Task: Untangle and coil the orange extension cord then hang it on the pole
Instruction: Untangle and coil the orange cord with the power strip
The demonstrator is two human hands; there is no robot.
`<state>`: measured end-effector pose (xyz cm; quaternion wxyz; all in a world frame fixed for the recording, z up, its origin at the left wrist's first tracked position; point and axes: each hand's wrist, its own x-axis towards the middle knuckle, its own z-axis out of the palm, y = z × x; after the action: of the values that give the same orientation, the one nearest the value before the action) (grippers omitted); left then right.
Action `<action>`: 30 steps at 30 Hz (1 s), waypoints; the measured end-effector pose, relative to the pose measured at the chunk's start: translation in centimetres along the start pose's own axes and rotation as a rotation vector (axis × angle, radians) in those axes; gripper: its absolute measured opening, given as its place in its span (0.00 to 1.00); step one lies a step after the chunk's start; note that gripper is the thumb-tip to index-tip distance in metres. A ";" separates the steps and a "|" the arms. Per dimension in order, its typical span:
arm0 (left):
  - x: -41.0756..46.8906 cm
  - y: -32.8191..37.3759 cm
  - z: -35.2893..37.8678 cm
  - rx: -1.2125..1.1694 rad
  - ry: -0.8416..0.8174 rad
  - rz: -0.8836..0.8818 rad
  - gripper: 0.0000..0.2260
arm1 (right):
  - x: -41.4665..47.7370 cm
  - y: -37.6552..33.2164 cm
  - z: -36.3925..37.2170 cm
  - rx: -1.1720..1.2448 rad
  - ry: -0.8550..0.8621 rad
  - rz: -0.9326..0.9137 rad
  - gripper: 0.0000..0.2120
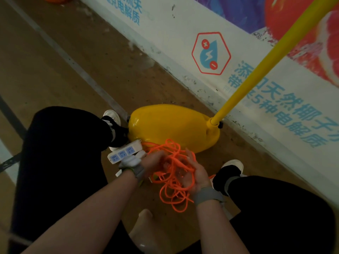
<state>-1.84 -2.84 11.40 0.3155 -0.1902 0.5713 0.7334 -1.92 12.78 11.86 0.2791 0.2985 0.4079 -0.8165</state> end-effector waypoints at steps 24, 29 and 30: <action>1.1 0.9 -0.8 -0.843 0.249 -0.146 0.10 | 1.1 0.9 -1.1 -0.688 0.344 0.396 0.10; 0.9 1.0 -0.7 -1.002 0.283 -0.002 0.13 | 0.9 1.1 0.4 -0.524 0.108 0.498 0.16; 1.0 0.8 -0.6 -1.003 0.276 0.019 0.14 | 0.7 0.8 1.0 -0.393 0.100 0.457 0.13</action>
<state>-3.18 -3.34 11.18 0.1007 -0.4074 0.1877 0.8880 -2.03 11.37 11.46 0.4875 0.3628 0.4935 -0.6223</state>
